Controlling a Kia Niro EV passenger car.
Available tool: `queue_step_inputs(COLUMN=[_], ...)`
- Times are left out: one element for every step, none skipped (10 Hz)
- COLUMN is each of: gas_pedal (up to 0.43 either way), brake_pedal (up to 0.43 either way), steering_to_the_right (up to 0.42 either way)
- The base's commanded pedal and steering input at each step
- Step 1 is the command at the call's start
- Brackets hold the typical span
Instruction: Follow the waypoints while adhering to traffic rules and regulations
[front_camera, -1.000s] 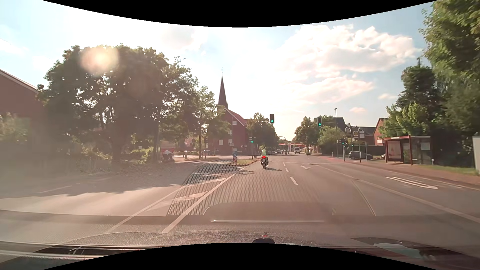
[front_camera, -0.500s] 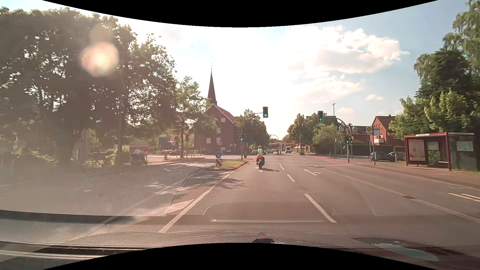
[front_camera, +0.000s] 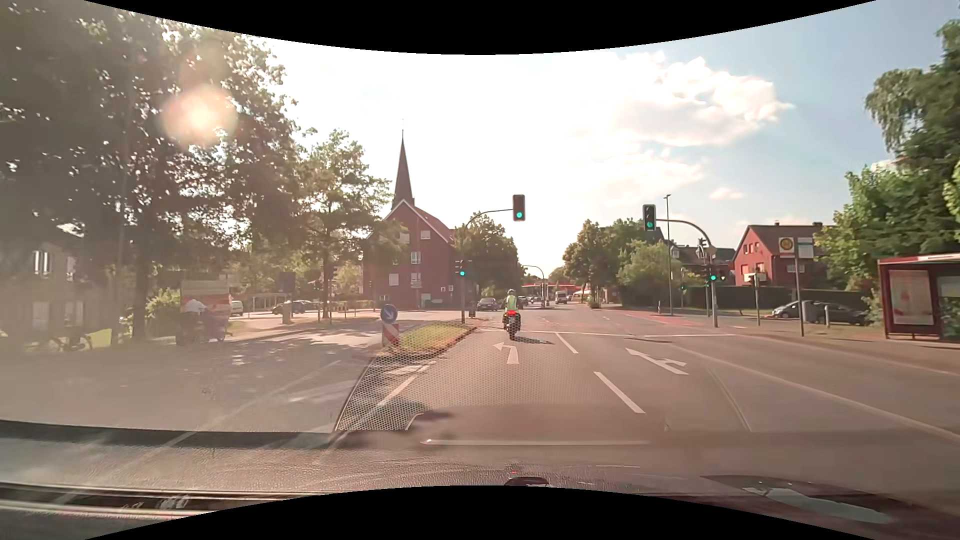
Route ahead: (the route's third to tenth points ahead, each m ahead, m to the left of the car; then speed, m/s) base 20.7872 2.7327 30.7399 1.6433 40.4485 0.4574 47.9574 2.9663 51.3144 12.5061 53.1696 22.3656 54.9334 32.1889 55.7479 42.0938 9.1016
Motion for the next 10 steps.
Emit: queue_step_inputs(gas_pedal=[0.0,0.0,0.0,0.0,0.0,0.0,0.0,0.0,0.0,0.0], brake_pedal=[0.0,0.0,0.0,0.0,0.0,0.0,0.0,0.0,0.0,0.0], steering_to_the_right=[0.027,0.027,0.027,0.027,0.028,0.027,0.027,0.026,0.026,0.026])
